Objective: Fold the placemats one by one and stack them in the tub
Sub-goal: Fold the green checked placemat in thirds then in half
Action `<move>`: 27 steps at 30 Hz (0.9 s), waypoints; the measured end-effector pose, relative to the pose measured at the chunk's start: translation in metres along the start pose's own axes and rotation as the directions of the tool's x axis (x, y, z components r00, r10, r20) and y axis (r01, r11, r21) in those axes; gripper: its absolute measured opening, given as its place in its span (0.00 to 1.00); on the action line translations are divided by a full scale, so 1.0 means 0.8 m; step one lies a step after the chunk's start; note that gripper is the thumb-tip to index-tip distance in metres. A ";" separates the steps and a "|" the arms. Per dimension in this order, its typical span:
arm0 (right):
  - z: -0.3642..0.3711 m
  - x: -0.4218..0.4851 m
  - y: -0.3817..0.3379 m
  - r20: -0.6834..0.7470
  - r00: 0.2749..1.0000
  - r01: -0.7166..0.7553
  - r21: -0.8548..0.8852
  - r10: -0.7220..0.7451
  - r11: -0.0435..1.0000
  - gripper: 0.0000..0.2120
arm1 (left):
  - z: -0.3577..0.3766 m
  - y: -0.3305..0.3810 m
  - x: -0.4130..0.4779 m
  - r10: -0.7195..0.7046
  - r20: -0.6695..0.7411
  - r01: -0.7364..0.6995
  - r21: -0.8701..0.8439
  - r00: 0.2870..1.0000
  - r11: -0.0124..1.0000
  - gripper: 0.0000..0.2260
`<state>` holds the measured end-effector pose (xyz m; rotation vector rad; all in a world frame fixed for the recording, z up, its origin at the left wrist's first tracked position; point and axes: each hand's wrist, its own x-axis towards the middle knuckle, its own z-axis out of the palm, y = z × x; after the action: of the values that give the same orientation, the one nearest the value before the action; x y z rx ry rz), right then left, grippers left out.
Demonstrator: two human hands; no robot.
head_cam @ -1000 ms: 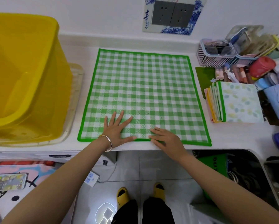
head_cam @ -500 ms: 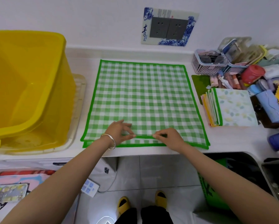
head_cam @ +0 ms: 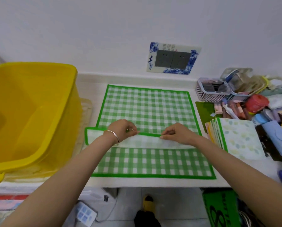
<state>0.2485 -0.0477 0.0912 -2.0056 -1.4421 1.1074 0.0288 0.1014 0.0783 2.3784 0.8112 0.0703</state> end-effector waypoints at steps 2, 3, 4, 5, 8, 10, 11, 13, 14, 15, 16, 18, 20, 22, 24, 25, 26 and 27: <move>-0.020 0.022 -0.006 -0.012 0.999 0.034 -0.039 -0.034 0.999 0.02 | -0.008 0.001 0.012 -0.003 -0.125 0.006 0.026 0.992 1.000 0.10; -0.030 0.034 -0.008 -0.020 0.999 0.044 -0.062 -0.045 0.997 0.02 | -0.010 0.001 0.018 0.003 -0.187 -0.001 0.013 0.982 1.000 0.11; -0.038 0.046 -0.009 -0.030 0.998 0.049 -0.087 -0.052 0.995 0.03 | -0.011 0.000 0.026 0.016 -0.237 -0.015 0.007 0.971 1.000 0.14; -0.045 0.058 -0.009 -0.039 0.998 0.051 -0.116 -0.055 0.992 0.05 | -0.012 -0.002 0.034 0.032 -0.272 -0.029 0.013 0.962 0.999 0.17; -0.057 0.093 -0.002 -0.072 0.996 0.045 -0.203 -0.061 0.978 0.07 | -0.003 -0.012 0.054 0.090 -0.331 -0.066 0.081 0.939 0.995 0.23; -0.060 0.116 0.007 -0.096 0.994 0.030 -0.263 -0.057 0.964 0.08 | 0.007 -0.020 0.067 0.091 -0.324 -0.039 0.162 0.942 0.986 0.27; -0.059 0.127 0.013 -0.114 0.992 0.015 -0.292 -0.050 0.956 0.08 | 0.014 -0.024 0.073 0.091 -0.296 -0.026 0.217 0.951 0.976 0.29; -0.055 0.147 0.026 -0.150 0.988 -0.014 -0.325 -0.036 0.946 0.09 | 0.032 -0.030 0.082 0.092 -0.229 -0.023 0.288 0.969 0.957 0.32; -0.051 0.156 0.033 -0.166 0.986 -0.023 -0.331 -0.034 0.943 0.09 | 0.041 -0.032 0.086 0.075 -0.188 -0.016 0.296 0.979 0.955 0.34; -0.047 0.164 0.039 -0.182 0.983 -0.032 -0.333 -0.031 0.942 0.09 | 0.050 -0.034 0.088 0.044 -0.153 0.002 0.291 0.987 0.957 0.35; -0.042 0.172 0.045 -0.200 0.979 -0.039 -0.335 -0.031 0.941 0.09 | 0.058 -0.036 0.090 0.006 -0.129 0.030 0.279 0.992 0.960 0.37; -0.033 0.185 0.055 -0.235 0.971 -0.051 -0.335 -0.031 0.941 0.08 | 0.072 -0.042 0.094 -0.058 -0.088 0.081 0.282 0.994 0.956 0.39; -0.026 0.194 0.063 -0.267 0.963 -0.065 -0.344 -0.032 0.937 0.07 | 0.085 -0.046 0.096 -0.092 -0.059 0.105 0.289 0.994 0.952 0.40; -0.020 0.200 0.070 -0.305 0.951 -0.073 -0.366 -0.045 0.928 0.06 | 0.097 -0.050 0.098 -0.095 -0.067 0.110 0.270 0.993 0.957 0.39; -0.014 0.202 0.075 -0.348 0.935 -0.089 -0.400 -0.062 0.912 0.06 | 0.107 -0.053 0.100 -0.089 -0.090 0.109 0.263 0.992 0.959 0.38; -0.010 0.202 0.076 -0.374 0.925 -0.096 -0.415 -0.073 0.905 0.06 | 0.110 -0.055 0.100 -0.090 -0.086 0.110 0.281 0.992 0.953 0.38; -0.005 0.201 0.077 -0.403 0.911 -0.098 -0.407 -0.082 0.908 0.08 | 0.115 -0.057 0.101 -0.099 -0.077 0.117 0.293 0.992 0.949 0.39; 0.002 0.200 0.076 -0.437 0.895 -0.093 -0.381 -0.090 0.920 0.10 | 0.120 -0.058 0.102 -0.112 -0.069 0.128 0.300 0.991 0.945 0.40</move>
<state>0.3047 0.0776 -0.0107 -2.3297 -1.4855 0.3132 0.0924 0.1250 -0.0373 2.6155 1.0556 -0.0476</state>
